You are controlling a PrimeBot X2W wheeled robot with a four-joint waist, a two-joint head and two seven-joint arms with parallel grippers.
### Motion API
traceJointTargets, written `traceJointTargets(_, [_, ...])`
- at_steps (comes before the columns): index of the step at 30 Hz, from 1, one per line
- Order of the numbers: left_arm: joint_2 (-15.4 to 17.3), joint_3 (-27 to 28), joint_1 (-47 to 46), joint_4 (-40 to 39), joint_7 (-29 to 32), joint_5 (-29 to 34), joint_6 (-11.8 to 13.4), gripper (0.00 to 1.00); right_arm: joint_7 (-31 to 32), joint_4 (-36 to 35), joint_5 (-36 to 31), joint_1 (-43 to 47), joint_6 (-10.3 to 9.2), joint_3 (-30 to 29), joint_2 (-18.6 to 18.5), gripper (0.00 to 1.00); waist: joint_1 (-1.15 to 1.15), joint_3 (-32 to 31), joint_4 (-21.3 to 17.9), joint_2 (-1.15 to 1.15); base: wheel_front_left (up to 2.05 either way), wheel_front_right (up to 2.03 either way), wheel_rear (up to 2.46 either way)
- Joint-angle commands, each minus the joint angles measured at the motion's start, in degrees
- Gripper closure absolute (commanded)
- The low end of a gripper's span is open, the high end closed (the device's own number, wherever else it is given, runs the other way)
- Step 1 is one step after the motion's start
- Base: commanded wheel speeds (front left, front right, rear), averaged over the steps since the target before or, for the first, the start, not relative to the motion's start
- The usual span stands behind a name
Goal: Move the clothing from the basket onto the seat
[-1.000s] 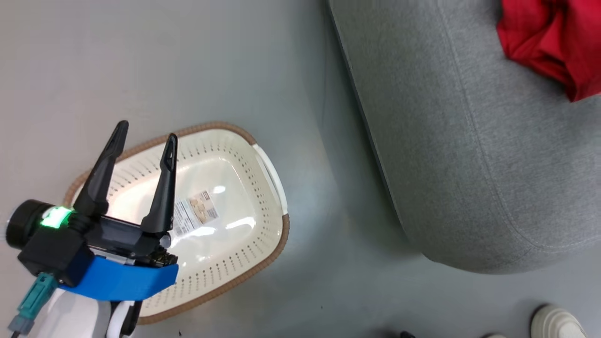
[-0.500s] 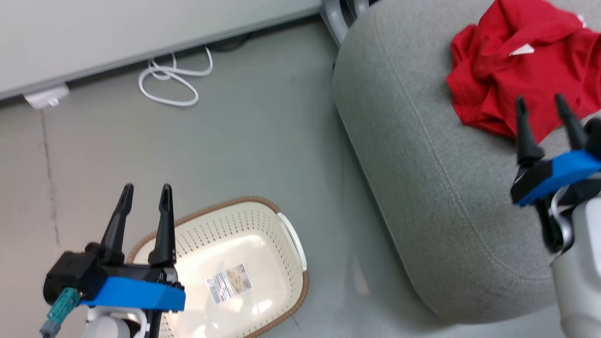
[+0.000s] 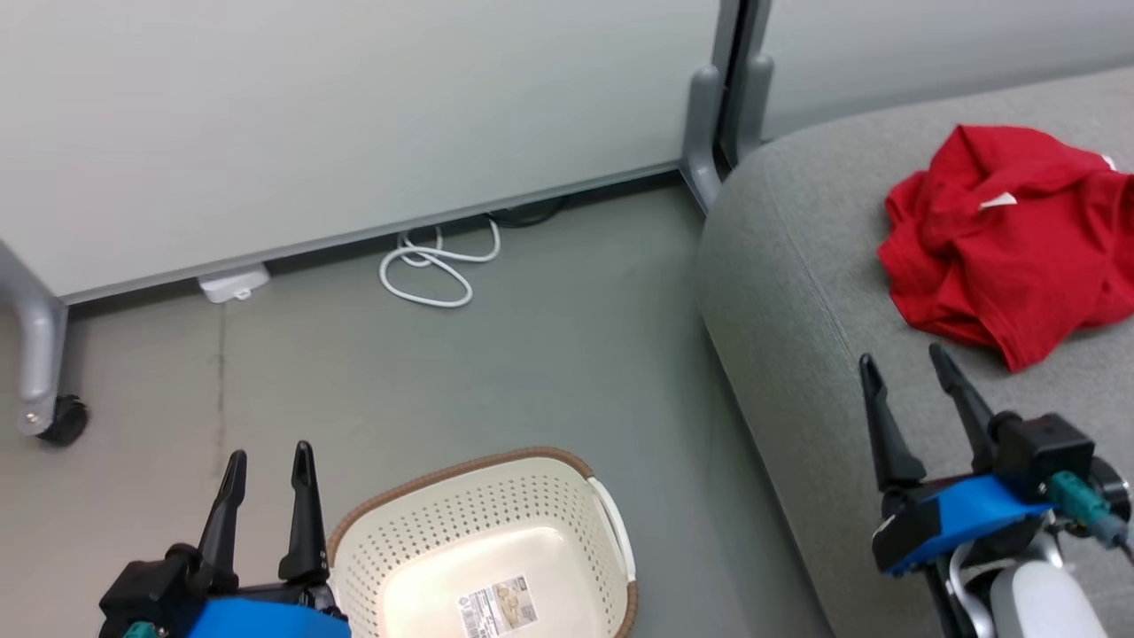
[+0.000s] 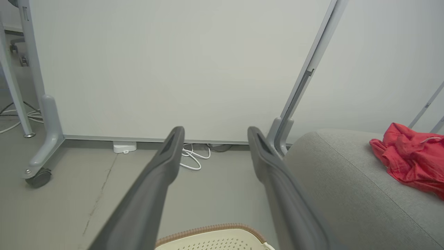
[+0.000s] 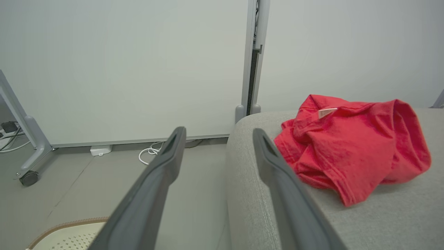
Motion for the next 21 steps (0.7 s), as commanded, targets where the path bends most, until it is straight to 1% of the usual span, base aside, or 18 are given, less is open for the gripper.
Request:
traceJointTargets(1, [-0.6,0.8,1.2,0.2,-0.3,0.5,-0.3,0.0,0.2,-1.8,-0.9,2.5,0.01,0.8,0.9,0.0,0.02,-2.3,2.4,-0.01,0.0,0.0,0.0])
traceJointTargets(4, [-1.2,1.4,2.1,0.6,-0.3,1.4,-0.5,0.0,1.2,-3.2,-1.0,5.0,0.01,1.9,1.6,0.0,0.02,-3.4,4.0,-0.01,0.0,0.0,0.0])
traceJointTargets(12, [-2.2,3.2,4.0,1.7,-0.2,2.7,-0.5,0.0,2.0,-4.7,-1.6,7.6,0.01,3.5,2.2,0.0,0.02,-5.5,7.4,-0.01,0.0,0.0,0.0])
traceJointTargets(21, [-2.6,4.5,5.5,2.2,-0.2,3.1,-0.7,0.0,1.6,-3.4,-0.3,8.3,0.01,4.3,2.3,0.0,0.02,-6.0,8.7,-0.01,0.0,0.0,0.0])
